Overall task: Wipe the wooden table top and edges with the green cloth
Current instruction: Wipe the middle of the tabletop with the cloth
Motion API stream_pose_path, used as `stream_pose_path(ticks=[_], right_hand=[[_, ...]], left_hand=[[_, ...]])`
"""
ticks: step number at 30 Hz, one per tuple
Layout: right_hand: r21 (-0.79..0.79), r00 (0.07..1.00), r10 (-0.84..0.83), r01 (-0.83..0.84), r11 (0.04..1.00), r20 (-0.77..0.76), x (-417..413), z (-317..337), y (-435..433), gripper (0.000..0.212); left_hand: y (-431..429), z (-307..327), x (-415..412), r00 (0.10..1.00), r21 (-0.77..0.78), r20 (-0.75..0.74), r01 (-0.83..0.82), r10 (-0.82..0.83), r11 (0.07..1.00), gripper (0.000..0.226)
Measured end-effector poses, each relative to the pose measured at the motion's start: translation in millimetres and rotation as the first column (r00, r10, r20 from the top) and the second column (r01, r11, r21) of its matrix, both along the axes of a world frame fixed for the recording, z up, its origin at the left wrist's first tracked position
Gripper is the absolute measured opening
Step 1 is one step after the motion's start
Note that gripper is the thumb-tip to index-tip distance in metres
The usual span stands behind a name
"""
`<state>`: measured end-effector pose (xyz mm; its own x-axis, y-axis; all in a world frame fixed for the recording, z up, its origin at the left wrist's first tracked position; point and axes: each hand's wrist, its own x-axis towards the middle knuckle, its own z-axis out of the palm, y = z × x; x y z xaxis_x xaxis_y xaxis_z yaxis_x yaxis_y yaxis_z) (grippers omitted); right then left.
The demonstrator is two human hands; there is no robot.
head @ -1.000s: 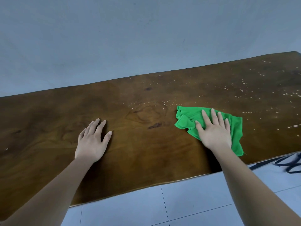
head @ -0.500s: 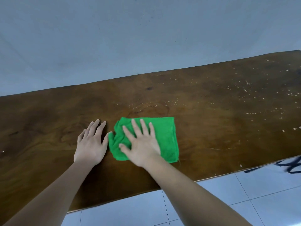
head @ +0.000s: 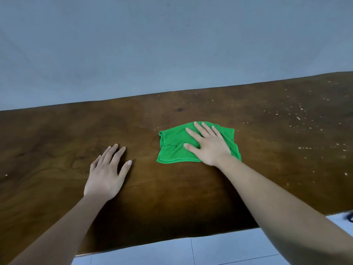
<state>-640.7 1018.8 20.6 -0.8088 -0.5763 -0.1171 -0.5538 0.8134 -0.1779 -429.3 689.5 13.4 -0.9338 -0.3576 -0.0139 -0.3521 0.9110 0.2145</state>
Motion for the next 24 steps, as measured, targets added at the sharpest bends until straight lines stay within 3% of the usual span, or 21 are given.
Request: stream_pose_path(ticks=[8, 15, 19, 24], right_hand=[[0.009, 0.958, -0.286, 0.286, 0.958, -0.017, -115, 6, 89, 0.086], [0.054, 0.882, -0.47, 0.469, 0.881, 0.005, -141, 1, 61, 0.081], [0.072, 0.933, -0.36, 0.359, 0.931, 0.003, -120, 2, 6, 0.082], [0.05, 0.999, -0.041, 0.042, 0.998, -0.019, -48, 2, -86, 0.084]], left_hand=[[7, 8, -4, 0.999, 0.021, 0.023, -0.046, 0.045, 0.999, 0.073], [5, 6, -4, 0.998, 0.018, 0.029, -0.055, 0.054, 0.998, 0.074], [6, 7, -4, 0.999, 0.021, 0.008, -0.049, 0.049, 0.999, 0.074], [4, 5, -4, 0.999, 0.008, 0.011, -0.042, 0.042, 0.999, 0.076]])
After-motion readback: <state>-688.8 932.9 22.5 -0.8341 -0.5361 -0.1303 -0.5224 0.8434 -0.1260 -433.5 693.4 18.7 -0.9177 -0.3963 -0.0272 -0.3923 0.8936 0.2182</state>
